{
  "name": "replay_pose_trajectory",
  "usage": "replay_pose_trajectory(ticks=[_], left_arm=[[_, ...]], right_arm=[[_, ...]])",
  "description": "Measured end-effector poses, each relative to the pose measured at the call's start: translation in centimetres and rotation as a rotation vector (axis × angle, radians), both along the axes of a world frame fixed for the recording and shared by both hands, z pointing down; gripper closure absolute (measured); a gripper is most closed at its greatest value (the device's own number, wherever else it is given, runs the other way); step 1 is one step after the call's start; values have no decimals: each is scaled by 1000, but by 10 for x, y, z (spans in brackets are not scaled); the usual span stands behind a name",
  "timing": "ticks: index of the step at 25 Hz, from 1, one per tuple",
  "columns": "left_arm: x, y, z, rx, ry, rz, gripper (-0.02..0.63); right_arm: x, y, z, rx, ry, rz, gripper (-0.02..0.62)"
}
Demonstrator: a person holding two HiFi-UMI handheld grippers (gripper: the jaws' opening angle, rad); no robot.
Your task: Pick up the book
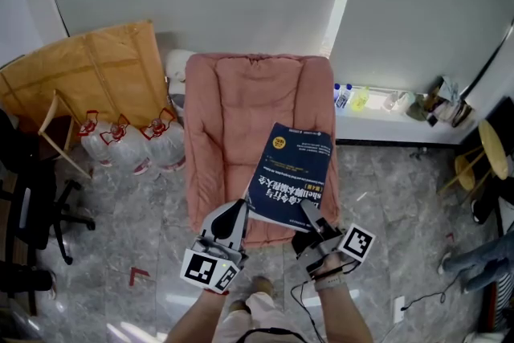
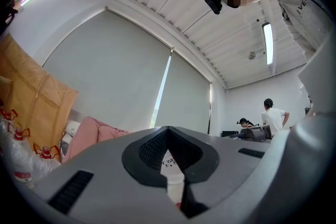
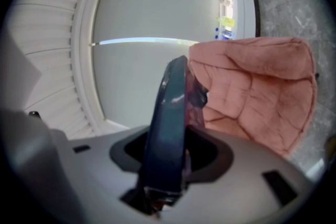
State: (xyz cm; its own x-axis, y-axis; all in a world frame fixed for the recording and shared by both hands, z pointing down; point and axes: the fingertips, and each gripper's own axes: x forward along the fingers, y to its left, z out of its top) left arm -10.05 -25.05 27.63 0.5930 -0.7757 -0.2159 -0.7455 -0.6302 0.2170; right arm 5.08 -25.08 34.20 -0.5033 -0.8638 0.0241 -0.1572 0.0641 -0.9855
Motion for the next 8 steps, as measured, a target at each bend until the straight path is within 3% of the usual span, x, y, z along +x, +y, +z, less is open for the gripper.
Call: replay_pose_trajectory(ticks=[8], left_arm=[[6, 5, -2, 1, -3, 0, 598]], right_arm=[[8, 6, -6, 18, 11, -2, 407]])
